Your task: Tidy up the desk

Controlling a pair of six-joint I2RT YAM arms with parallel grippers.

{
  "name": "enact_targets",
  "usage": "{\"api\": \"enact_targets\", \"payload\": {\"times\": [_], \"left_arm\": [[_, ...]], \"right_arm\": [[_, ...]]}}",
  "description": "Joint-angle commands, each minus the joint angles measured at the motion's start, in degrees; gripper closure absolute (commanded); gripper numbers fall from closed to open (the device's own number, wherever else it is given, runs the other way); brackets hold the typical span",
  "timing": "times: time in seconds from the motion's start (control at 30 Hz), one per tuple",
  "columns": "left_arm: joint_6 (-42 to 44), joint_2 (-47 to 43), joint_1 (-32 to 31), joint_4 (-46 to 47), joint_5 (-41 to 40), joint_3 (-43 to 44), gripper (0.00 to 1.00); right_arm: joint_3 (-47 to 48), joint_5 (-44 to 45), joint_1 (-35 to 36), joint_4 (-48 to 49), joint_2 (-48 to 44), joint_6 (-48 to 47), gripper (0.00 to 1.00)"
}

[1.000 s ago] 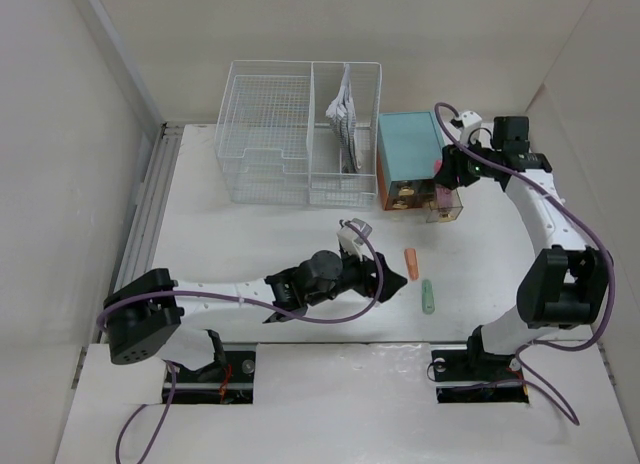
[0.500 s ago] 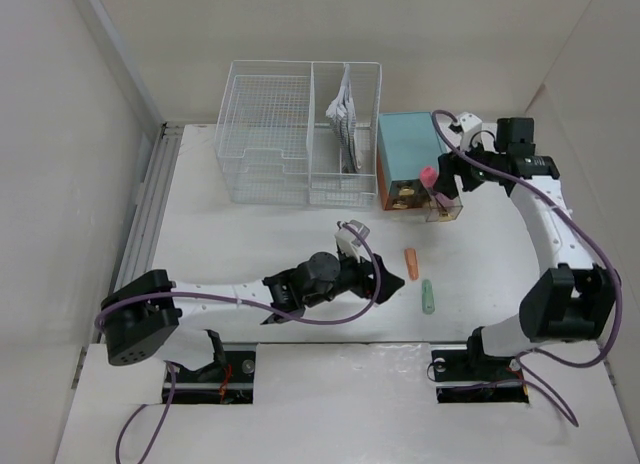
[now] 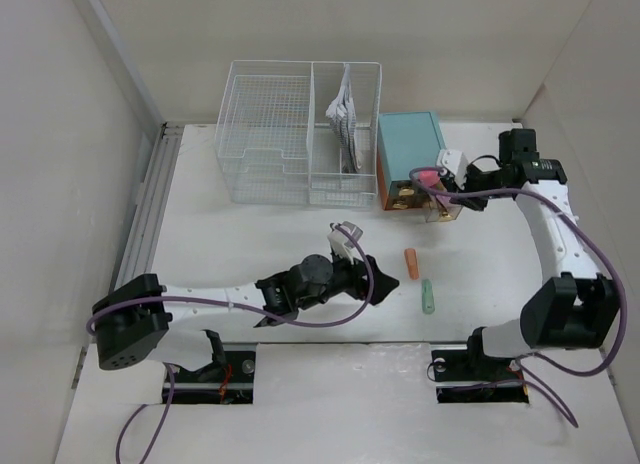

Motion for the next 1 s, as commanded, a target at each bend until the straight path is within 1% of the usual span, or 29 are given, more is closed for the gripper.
{"api": "enact_targets", "payload": {"times": [0.0,0.03,0.1,0.17,0.4,0.57,0.63,0.67,0.7,0.77,0.83,0.97], "left_arm": [[0.80,-3.04,-0.18,2.65,-1.12,-1.32,0.20],[0.27,-3.04,-0.18,2.65,-1.12,-1.32,0.20],[0.27,-3.57,-0.18,2.65,-1.12,-1.94,0.20],[-0.25,-3.57,-0.18,2.65,-1.12,-2.55,0.20],[-0.79,-4.63,-0.18,2.65,-1.12,-4.13,0.20],[-0.79,-5.15,-0.18,2.65,-1.12,-4.66,0.20],[-0.79,-5.15,-0.18,2.65,-1.64,-4.66,0.20],[-0.79,-5.15,-0.18,2.65,-1.64,-4.66,0.20],[-0.79,-5.15,-0.18,2.65,-1.64,-4.66,0.20],[-0.79,-5.15,-0.18,2.65,-1.64,-4.66,0.20],[-0.79,-5.15,-0.18,2.65,-1.64,-4.66,0.20],[-0.79,-5.15,-0.18,3.17,-1.64,-4.66,0.20]], "right_arm": [[0.07,-2.68,-1.41,-8.85,1.38,-17.41,0.76],[-0.45,-2.68,-1.41,-8.85,2.25,-18.04,0.72],[0.15,-3.29,-1.41,-8.85,3.83,-18.75,0.71],[0.77,-3.82,-1.41,-8.33,4.89,-18.75,0.66],[2.36,-3.82,-1.41,-7.19,10.07,-18.75,0.64],[2.36,-3.29,-1.41,-5.34,10.61,-18.22,0.64],[2.36,-3.29,-1.41,-5.34,10.61,-18.22,0.67],[2.36,-2.77,-1.41,-5.34,11.13,-18.22,0.71],[2.36,-2.77,-1.41,-5.34,11.14,-18.22,0.81],[1.13,-2.07,-1.41,-5.86,10.53,-18.22,0.88],[0.34,-1.54,-1.41,-7.88,9.82,-19.44,0.91],[-2.38,-1.01,-1.41,-10.16,6.13,-21.46,0.91]]}}
